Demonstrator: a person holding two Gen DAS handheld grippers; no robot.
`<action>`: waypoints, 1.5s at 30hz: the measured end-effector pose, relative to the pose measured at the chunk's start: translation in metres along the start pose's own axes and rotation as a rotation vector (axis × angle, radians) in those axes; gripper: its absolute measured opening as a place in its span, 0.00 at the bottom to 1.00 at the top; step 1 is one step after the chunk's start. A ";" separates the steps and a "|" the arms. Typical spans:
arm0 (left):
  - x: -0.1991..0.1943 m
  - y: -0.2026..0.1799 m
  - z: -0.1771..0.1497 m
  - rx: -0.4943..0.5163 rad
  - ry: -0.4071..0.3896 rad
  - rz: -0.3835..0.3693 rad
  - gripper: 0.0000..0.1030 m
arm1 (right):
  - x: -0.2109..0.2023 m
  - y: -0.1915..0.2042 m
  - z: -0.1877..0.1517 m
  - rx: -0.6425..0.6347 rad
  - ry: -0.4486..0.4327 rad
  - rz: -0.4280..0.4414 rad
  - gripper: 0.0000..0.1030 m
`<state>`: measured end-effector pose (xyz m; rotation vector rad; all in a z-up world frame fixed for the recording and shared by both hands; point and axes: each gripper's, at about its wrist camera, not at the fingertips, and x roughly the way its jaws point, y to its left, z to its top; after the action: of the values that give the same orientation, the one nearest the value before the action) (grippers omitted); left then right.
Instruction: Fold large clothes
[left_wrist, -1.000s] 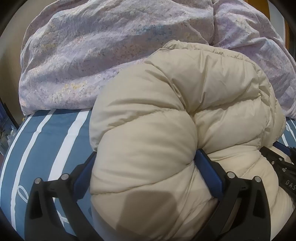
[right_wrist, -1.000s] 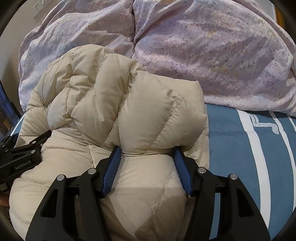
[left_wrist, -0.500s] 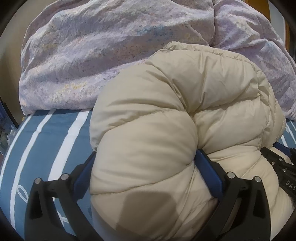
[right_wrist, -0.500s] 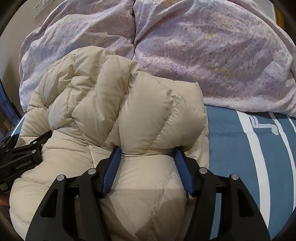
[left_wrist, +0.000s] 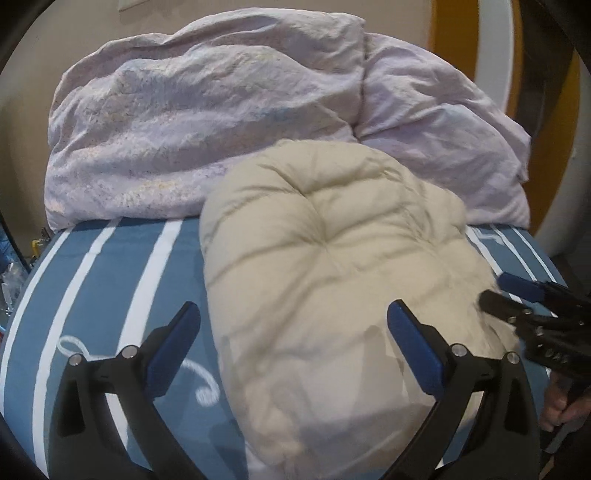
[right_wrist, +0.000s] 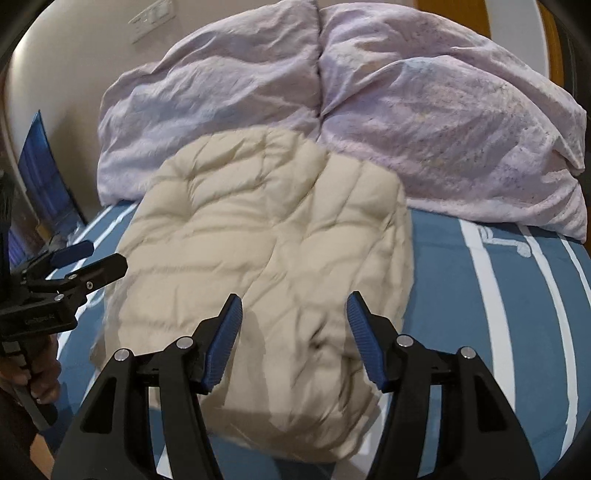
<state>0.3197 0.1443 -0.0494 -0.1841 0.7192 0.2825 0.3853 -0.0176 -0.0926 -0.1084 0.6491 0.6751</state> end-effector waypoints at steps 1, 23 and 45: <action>0.002 -0.001 -0.004 0.006 0.014 0.003 0.98 | 0.003 0.003 -0.004 -0.012 0.011 -0.010 0.56; -0.079 0.017 -0.059 -0.070 0.006 -0.048 0.98 | -0.072 0.001 -0.040 0.164 0.042 -0.046 0.99; -0.171 -0.001 -0.133 -0.131 0.059 -0.082 0.98 | -0.170 0.051 -0.106 0.128 0.009 -0.013 0.99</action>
<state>0.1144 0.0760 -0.0325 -0.3466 0.7498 0.2469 0.1979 -0.1023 -0.0708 0.0031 0.6984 0.6194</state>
